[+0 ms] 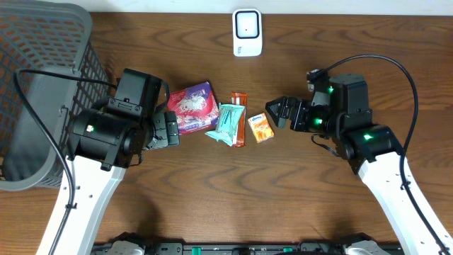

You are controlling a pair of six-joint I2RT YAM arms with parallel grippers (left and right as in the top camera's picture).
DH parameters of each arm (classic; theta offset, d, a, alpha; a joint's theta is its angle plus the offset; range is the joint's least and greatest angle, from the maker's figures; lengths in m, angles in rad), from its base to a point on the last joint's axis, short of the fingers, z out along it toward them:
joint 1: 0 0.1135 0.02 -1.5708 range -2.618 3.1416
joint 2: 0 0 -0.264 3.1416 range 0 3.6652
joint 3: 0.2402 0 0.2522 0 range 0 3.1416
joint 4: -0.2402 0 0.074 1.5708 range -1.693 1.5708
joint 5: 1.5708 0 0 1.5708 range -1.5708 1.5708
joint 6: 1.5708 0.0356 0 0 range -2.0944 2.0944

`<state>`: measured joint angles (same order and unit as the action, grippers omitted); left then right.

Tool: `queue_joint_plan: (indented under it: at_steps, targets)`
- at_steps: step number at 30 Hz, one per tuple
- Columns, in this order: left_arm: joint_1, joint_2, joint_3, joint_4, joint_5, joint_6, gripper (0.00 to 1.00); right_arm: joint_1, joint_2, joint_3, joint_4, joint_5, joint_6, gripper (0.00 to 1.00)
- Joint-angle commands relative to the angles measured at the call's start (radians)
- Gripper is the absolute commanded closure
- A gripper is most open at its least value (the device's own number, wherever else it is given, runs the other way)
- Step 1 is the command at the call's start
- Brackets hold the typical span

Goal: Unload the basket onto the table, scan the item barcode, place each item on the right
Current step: 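Move the right gripper from rest toward the orange tissue pack, then lower the right gripper and grasp the orange Kleenex tissue pack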

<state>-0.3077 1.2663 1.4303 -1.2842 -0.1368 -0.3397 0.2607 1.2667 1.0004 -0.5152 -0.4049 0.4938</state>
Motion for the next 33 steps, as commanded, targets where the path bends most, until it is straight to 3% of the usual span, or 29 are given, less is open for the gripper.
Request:
queue_joint_plan:
  at_steps: [1, 6, 8, 14, 33]
  targets:
    - [0.005, 0.002, -0.006, -0.006, -0.003, 0.002, 0.02, 0.021, 0.028, 0.018, -0.012, 0.066, -0.003, 0.01]
    - [0.005, 0.002, -0.006, -0.006, -0.003, 0.002, 0.02, 0.051, 0.09, 0.018, -0.02, 0.056, -0.05, 0.15]
    - [0.005, 0.002, -0.006, -0.006, -0.003, 0.002, 0.02, 0.065, 0.117, 0.018, -0.018, 0.056, -0.05, 0.17]
    - [0.005, 0.002, -0.006, -0.006, -0.003, 0.002, 0.02, 0.074, 0.142, 0.018, -0.02, 0.054, -0.011, 0.01]
    - [0.005, 0.002, -0.006, -0.006, -0.003, 0.002, 0.02, 0.147, 0.155, 0.017, -0.017, 0.149, -0.012, 0.01]
